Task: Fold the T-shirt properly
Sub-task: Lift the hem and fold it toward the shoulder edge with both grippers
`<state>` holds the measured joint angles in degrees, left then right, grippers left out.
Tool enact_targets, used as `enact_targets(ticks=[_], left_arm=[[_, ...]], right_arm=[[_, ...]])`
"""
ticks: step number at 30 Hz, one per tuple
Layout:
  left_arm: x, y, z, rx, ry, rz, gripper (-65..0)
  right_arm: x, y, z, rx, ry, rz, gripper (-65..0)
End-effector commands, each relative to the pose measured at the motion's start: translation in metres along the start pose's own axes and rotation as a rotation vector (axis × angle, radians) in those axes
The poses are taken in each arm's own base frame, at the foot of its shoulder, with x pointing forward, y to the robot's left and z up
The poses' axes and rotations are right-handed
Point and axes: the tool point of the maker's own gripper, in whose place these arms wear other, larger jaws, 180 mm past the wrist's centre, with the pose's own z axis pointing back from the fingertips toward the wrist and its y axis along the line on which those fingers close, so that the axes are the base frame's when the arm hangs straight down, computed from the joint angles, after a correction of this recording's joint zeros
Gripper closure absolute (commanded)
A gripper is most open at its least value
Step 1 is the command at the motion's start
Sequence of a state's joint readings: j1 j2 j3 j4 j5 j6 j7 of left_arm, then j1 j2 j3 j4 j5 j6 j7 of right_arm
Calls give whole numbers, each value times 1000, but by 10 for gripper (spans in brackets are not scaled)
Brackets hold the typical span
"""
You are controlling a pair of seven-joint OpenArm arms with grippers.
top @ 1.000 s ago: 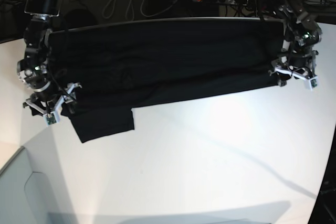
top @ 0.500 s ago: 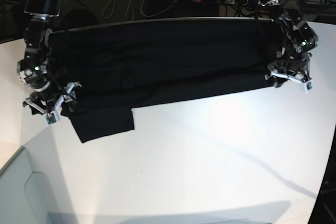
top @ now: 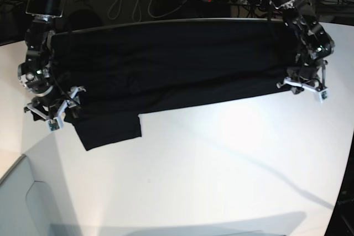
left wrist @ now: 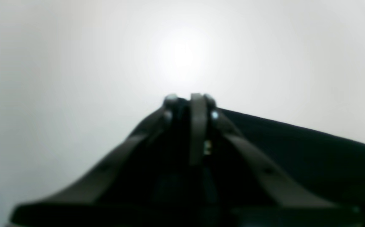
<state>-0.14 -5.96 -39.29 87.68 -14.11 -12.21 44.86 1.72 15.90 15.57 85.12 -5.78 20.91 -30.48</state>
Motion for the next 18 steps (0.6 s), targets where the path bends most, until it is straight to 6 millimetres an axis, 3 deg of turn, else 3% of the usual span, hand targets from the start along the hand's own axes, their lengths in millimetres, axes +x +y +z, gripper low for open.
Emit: enact_targets(ticks=[1,5,15,18], left_arm=[[15,-1,2,-5,-44,-10,-8],[14,-1,2,-5,-41,-10,0],[20,1,16,11,-69,-40,0],[21,1,19,13,-74,-47,0]], right_arm=[[18,-9,3,-14,-53,16,-435],[21,-12,4,-21,-59,16,-435],[49,-23,1,-42,-112,14,-443],[48,-26,-8,-38,-70,-4,-461]])
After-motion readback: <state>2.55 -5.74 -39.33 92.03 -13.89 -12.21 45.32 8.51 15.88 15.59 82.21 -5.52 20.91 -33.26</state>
